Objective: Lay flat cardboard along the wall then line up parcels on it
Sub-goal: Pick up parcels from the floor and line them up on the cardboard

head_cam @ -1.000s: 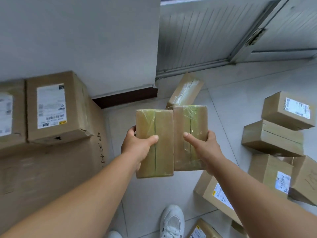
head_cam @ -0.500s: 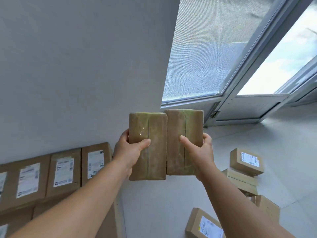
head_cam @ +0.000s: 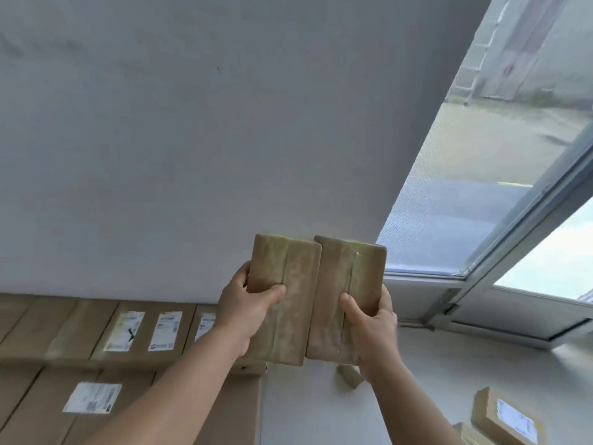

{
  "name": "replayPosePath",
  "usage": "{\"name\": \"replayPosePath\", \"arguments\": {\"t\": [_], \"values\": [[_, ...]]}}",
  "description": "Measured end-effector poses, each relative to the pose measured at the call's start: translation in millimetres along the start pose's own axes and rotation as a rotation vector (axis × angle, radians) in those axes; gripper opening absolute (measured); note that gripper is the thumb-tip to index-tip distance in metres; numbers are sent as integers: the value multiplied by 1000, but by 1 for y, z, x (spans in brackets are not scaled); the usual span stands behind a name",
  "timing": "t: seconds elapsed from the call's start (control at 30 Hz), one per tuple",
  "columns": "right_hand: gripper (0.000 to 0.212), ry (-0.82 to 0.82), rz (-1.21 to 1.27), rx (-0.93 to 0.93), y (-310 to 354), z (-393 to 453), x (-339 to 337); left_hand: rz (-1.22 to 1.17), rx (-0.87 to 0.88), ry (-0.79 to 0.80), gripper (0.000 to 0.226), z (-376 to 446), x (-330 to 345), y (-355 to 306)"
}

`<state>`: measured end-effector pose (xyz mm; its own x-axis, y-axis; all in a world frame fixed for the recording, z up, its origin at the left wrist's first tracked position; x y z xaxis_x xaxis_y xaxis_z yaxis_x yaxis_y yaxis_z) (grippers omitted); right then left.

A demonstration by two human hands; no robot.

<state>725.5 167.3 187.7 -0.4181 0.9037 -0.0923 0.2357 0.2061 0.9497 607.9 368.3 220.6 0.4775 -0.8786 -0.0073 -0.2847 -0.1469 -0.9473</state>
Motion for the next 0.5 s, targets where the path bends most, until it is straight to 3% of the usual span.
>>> {"name": "replayPosePath", "arguments": {"t": [0.5], "values": [[67, 516, -103, -106, 75, -100, 191, -214, 47, -476, 62, -192, -166, -17]]}}
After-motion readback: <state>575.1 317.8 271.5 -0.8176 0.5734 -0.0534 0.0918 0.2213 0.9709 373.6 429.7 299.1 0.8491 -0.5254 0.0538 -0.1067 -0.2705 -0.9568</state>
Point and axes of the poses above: each hand's wrist, its own z-axis towards the middle knuckle, its own x-axis out of the palm, y = z × x, the point moved 7 cm from there along z, towards the middle knuckle, and after that the axes turned 15 degrees about y, right-handed, at the moved point
